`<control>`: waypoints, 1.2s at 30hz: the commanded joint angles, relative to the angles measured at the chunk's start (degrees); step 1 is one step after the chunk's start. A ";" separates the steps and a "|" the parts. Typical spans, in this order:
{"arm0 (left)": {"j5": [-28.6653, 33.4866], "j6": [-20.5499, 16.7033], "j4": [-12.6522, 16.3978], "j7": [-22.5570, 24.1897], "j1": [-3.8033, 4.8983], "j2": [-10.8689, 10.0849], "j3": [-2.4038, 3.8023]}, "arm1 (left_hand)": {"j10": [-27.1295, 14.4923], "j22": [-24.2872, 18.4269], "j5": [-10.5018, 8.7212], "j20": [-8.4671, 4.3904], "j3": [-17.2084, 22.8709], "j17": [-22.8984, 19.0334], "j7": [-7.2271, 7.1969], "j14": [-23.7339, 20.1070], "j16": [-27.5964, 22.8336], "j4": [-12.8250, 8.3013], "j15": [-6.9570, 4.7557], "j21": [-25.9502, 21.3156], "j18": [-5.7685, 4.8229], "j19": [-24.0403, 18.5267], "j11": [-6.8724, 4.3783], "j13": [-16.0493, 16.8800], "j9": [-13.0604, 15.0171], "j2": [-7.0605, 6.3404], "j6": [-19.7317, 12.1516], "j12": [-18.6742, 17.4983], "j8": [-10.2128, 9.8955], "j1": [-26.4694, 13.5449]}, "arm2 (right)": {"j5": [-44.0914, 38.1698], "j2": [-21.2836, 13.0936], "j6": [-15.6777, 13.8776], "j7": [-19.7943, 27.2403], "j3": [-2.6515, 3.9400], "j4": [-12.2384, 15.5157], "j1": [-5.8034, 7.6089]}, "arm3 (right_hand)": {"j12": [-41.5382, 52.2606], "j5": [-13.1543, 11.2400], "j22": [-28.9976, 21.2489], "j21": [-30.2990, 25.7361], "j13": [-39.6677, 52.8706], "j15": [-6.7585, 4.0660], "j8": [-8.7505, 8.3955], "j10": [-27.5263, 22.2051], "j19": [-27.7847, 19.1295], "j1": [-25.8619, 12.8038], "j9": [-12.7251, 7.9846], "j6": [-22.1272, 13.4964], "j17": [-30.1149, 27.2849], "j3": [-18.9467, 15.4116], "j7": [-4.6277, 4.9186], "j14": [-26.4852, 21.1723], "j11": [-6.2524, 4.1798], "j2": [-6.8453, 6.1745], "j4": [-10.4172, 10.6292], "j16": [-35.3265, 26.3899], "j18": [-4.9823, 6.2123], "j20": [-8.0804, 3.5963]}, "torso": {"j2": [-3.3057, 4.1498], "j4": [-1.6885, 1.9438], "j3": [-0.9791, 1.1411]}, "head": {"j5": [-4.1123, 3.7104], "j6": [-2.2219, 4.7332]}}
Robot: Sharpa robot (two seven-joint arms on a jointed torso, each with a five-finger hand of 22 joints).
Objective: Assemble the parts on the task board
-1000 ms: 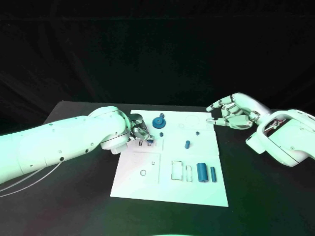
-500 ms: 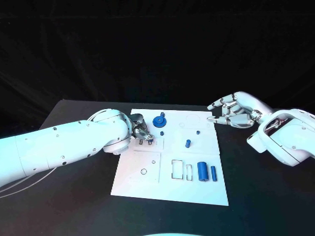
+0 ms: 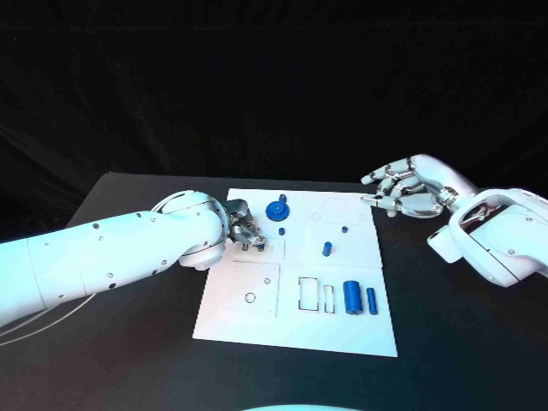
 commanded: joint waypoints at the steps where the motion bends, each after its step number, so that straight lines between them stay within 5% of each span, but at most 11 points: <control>1: -0.60 1.94 -0.26 -0.22 -0.10 0.14 -0.05 | -0.34 3.78 -0.04 -0.12 11.46 0.05 -0.64 1.00 -0.21 -11.04 -0.45 0.28 -0.52 0.31 -0.09 -0.07 0.04 0.59 0.20 -0.32 0.25 -0.14 | 4.37 0.05 -0.77 1.75 0.02 -0.12 -0.02 | -4.55 0.43 -2.84 -3.23 -4.57 0.37 -0.10 0.85 -0.39 0.59 -0.26 0.50 -2.15 0.48 0.58 -0.54 0.65 0.06 0.09 -5.11 0.60 0.57 | 0.01 -0.08 0.02 | 0.10 -0.12; 10: -0.46 3.46 -0.58 -0.20 -0.20 0.29 -0.05 | -0.29 3.76 -0.42 -0.13 11.51 0.07 -0.65 1.01 -0.22 -11.29 -0.45 0.26 -0.52 0.28 -0.11 -0.29 0.17 0.34 0.04 -0.43 0.34 -0.26 | 9.66 0.13 0.02 2.98 0.02 -0.53 -0.02 | -17.42 0.61 -14.28 -15.61 -18.43 4.24 -2.01 1.59 -5.63 -0.20 -1.32 1.19 -12.96 0.74 2.30 -7.63 3.21 0.44 -0.58 -22.24 0.53 4.30 | 0.02 0.01 0.04 | -0.08 -0.32; 14: -0.03 4.79 -0.34 -0.05 -0.29 0.25 -0.05 | -0.14 3.83 -0.58 -0.12 11.37 0.07 -0.66 1.02 -0.23 -11.54 -0.45 0.29 -0.54 0.32 -0.12 -0.21 0.18 0.07 0.03 -0.28 0.36 -0.20 | 11.04 0.20 0.15 3.25 0.02 -0.69 -0.02 | -20.51 0.72 -19.89 -19.58 -23.09 5.16 -3.03 2.52 -4.88 -0.92 -1.63 1.53 -18.00 0.29 2.59 -7.70 3.71 0.81 -1.59 -26.34 0.90 5.16 | 0.00 -0.01 0.05 | -0.08 -0.39; 21: 0.58 5.90 -0.10 0.16 -0.38 0.11 -0.04 | 0.05 3.97 -0.68 -0.11 11.17 0.09 -0.66 1.03 -0.23 -11.76 -0.44 0.35 -0.57 0.39 -0.13 -0.13 0.14 -0.14 0.08 -0.14 0.34 -0.07 | 12.32 0.27 0.16 3.46 0.02 -0.90 -0.02 | -22.50 0.81 -25.96 -22.54 -27.58 5.33 -4.11 3.92 -2.58 -1.95 -1.75 1.85 -23.46 -0.34 2.76 -7.04 3.92 1.40 -2.98 -26.80 0.80 5.45 | 0.02 -0.07 0.03 | 0.01 -0.56; 36: 0.38 5.11 -0.23 0.18 -0.40 0.11 -0.03 | 0.13 4.04 -0.70 -0.10 11.11 0.11 -0.68 1.05 -0.22 -11.87 -0.45 0.38 -0.58 0.43 -0.15 -0.35 0.05 -0.02 0.22 -0.27 0.32 0.14 | 12.68 0.44 0.09 3.28 0.02 -1.39 -0.02 | -23.26 0.90 -29.09 -23.45 -29.62 5.65 -4.75 3.72 -2.23 -2.87 -1.79 1.60 -26.16 -0.88 3.11 -7.54 4.30 1.67 -3.56 -26.85 0.71 5.77 | 0.02 -0.03 0.06 | 0.18 -0.87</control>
